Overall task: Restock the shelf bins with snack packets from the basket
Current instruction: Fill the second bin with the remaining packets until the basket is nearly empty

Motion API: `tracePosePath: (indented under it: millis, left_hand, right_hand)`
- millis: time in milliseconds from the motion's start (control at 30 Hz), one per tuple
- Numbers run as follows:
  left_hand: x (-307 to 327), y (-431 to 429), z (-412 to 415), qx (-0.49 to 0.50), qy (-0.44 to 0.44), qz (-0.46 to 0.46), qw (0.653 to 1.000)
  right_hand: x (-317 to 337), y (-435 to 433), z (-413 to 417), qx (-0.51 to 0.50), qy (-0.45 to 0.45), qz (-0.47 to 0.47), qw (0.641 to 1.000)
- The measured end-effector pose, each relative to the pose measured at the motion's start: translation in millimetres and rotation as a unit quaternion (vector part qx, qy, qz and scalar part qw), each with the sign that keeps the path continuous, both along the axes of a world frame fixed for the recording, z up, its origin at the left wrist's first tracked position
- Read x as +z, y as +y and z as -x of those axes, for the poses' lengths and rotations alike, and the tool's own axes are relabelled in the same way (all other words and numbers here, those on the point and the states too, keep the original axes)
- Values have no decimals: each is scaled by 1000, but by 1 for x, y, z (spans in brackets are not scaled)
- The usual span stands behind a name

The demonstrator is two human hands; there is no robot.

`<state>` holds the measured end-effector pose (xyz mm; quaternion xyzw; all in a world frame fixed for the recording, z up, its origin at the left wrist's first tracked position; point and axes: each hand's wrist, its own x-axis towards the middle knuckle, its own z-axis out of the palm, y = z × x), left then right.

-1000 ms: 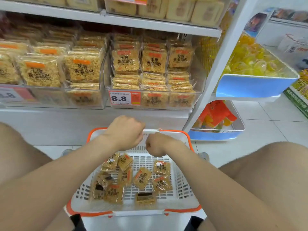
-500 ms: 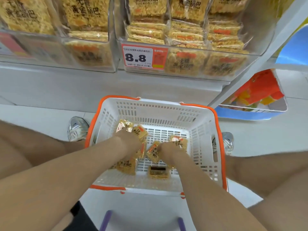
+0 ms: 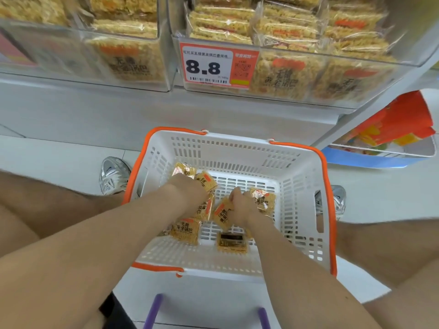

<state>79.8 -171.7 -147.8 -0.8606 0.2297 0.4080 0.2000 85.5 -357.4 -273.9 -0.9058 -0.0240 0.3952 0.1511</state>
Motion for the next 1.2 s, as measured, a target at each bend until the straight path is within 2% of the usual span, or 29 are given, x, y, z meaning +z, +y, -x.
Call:
tracePosePath:
  millis: [100,233,400,567,667,767,900,1133,1200]
  left_hand:
    - [4,3,-1,22,-14,8,1000]
    - [8,6,-3,21,-33,29,999]
    - [33,-2,-9,56,-67,86,992]
    - [68,-2,-19,122,-132,191,965]
    - [96,-3,-22,112,-208,226,945]
    - [124,-4,-24,81,-322,264,905]
    - [160,2,-31,92,-434,377,813]
    - [203,-5,-40,95,-482,499,714]
    - [213,-7,-48,112,-486,527,688]
  right_hand:
    - [3,4,-3,-57,0,-47,997]
    - [19,5,-7,-35,18,-58,998]
    - [72,11,-16,-98,-131,-89,983]
    - [140,17,-27,-187,-286,-227,912]
    - [178,18,-29,-213,-340,-312,861]
    - [215,15,-32,-202,-392,-371,817]
    - [272,11,-45,-176,-486,-435,738]
    - [344,9,-77,-30,-609,-314,727]
    - [361,7,-89,2,-612,-277,741]
